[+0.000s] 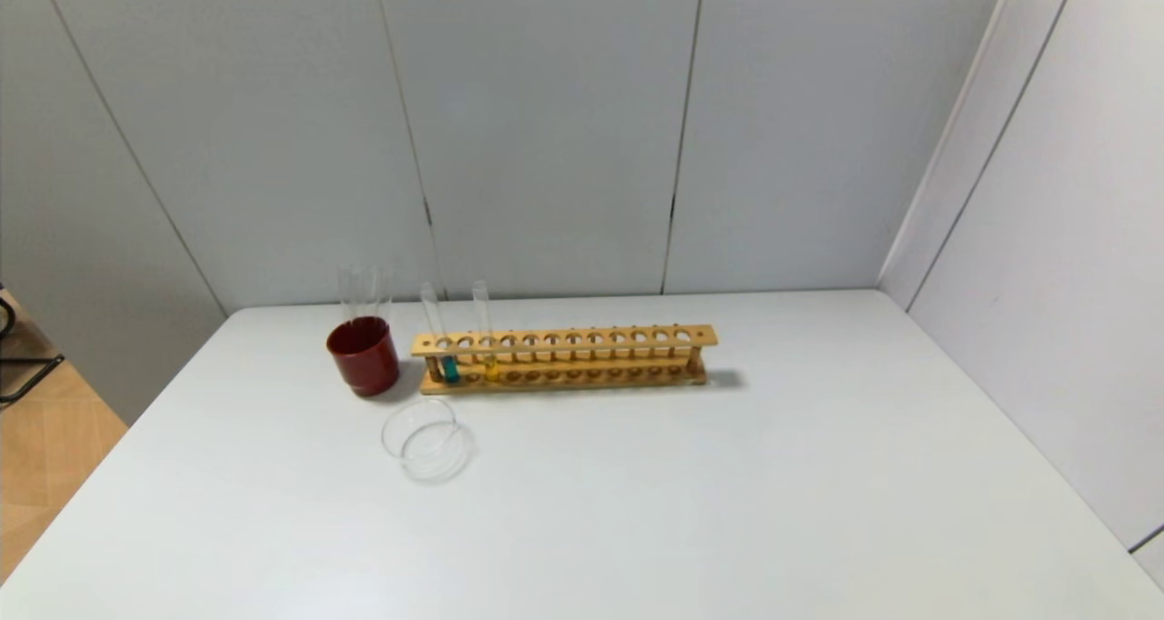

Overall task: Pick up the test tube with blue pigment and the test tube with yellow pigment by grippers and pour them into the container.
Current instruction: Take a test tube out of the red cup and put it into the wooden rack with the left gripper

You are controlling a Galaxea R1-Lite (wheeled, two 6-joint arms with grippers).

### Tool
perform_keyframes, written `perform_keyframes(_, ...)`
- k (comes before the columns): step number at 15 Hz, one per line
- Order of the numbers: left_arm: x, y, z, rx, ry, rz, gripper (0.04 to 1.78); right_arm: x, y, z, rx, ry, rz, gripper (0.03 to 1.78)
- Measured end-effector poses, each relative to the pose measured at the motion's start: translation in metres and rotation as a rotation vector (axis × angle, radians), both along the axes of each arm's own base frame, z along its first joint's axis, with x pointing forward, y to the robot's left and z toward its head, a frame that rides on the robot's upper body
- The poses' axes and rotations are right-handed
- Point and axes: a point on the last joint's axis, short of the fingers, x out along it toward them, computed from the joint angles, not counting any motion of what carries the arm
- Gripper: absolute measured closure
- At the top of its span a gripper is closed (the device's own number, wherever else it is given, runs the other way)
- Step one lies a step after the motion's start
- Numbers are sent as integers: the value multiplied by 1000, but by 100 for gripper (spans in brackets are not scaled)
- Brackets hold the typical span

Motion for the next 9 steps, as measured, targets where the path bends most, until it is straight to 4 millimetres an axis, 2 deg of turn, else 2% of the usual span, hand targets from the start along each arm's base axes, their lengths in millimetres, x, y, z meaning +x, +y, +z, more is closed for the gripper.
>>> perform_keyframes(7, 0, 0, 2, 8, -13, -3, 7, 0, 0, 0, 0, 0, 0, 6)
perform_keyframes(9, -4, -1, 11, 8, -37, -27, 7, 0, 0, 0, 0, 0, 0, 6)
